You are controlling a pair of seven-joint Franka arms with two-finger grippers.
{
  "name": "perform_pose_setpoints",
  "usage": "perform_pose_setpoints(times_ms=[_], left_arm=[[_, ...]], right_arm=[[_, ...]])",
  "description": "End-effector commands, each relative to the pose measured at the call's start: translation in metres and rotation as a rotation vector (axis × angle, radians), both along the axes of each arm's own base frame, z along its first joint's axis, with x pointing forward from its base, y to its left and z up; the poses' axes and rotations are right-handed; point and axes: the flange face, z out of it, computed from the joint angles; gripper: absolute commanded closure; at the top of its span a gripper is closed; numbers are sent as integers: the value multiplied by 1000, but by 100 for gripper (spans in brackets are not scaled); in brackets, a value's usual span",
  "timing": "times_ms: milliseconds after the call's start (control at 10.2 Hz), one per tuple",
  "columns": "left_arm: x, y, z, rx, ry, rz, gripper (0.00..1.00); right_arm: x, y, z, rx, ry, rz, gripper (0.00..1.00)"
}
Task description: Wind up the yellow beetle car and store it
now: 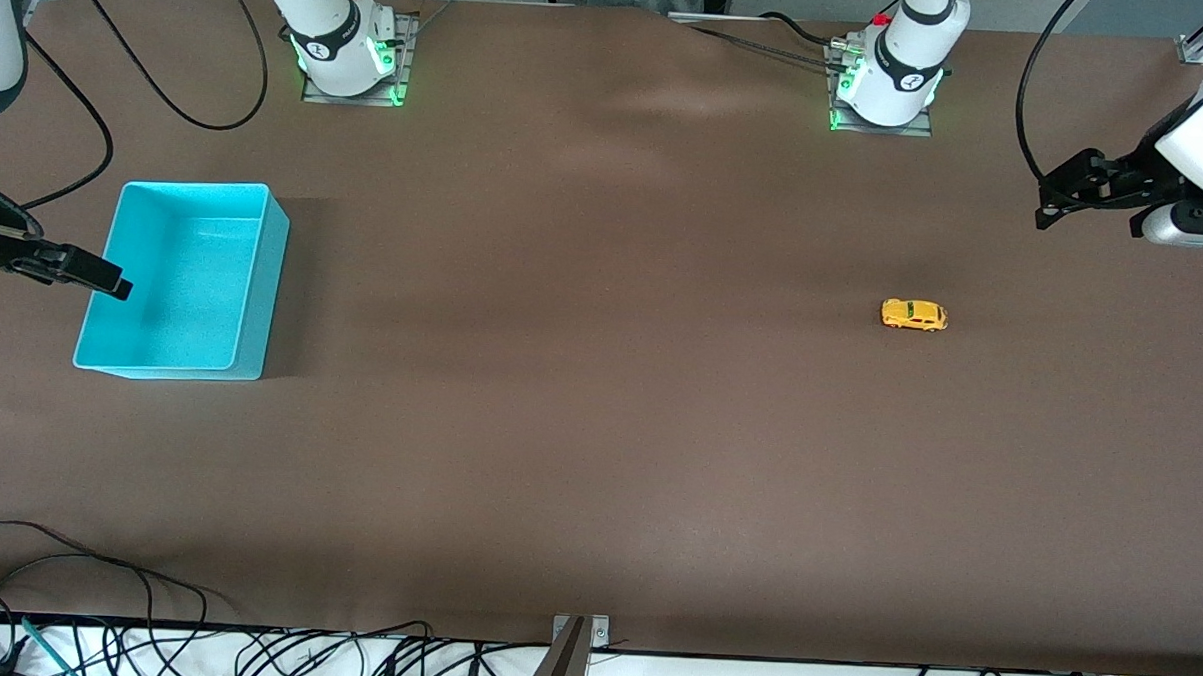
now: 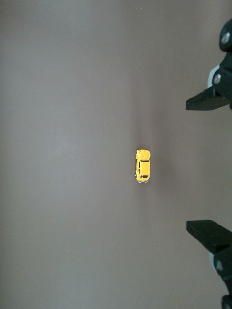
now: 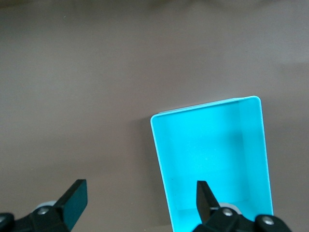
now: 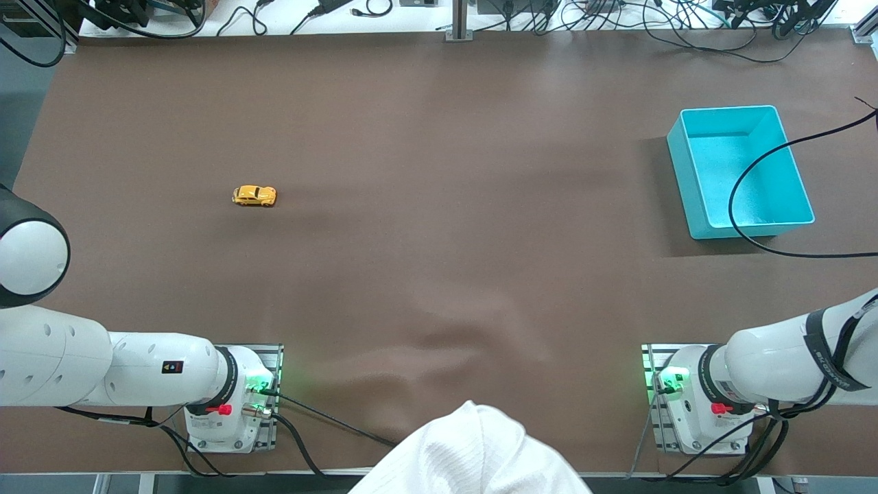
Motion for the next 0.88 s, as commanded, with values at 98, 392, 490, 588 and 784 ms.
perform_pose_setpoints(times_ms=[98, 392, 490, 588, 784], left_arm=[[-6, 10, -1, -28, 19, 27, 0], [-6, 8, -1, -28, 19, 24, 0], [-6, 7, -1, -28, 19, 22, 0], [-6, 9, -1, -28, 19, 25, 0], [-6, 9, -1, -28, 21, 25, 0]], right_arm=[[-1, 3, 8, 16, -1, -7, 0], [0, 0, 7, 17, -1, -11, 0], [0, 0, 6, 17, 1, -11, 0], [0, -2, 5, 17, 2, -11, 0], [0, 1, 4, 17, 5, -7, 0]])
